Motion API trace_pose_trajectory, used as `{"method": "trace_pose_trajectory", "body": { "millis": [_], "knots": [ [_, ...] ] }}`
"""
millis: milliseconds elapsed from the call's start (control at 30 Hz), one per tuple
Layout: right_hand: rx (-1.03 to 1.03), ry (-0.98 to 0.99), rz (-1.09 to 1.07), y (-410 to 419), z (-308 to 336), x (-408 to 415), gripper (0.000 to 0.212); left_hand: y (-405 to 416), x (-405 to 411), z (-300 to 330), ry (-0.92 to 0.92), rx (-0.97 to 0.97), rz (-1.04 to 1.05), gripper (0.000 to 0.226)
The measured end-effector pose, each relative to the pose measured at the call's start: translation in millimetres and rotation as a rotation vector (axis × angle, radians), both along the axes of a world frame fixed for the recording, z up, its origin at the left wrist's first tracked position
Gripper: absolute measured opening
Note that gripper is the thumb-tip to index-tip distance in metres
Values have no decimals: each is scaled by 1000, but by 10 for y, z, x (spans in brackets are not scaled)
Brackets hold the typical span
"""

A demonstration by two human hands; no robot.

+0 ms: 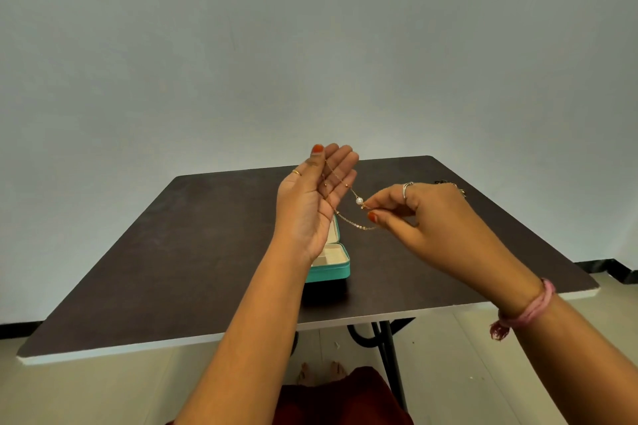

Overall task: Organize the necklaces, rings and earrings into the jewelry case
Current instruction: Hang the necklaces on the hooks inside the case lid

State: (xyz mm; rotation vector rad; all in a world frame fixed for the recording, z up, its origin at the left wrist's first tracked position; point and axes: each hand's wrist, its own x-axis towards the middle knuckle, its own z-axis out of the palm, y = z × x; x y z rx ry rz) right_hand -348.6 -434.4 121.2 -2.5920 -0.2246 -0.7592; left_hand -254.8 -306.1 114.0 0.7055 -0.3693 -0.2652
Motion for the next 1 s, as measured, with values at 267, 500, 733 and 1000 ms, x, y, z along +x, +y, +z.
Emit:
{"method": "trace_pose_trajectory", "body": {
  "millis": [267, 500, 733, 1000],
  "knots": [
    [512, 229, 259, -96, 13, -9, 11, -26, -53, -91, -89, 317, -85, 23],
    [830, 317, 361, -191, 31, -24, 26, -35, -114, -135, -186, 527, -131, 20],
    [862, 294, 332, -242, 54, -2, 25, -88, -159, -174, -202, 506, -232, 21],
    [884, 367, 294, -284, 52, -5, 26, -137, -183, -261, -108, 435, -361, 31]
  ]
}}
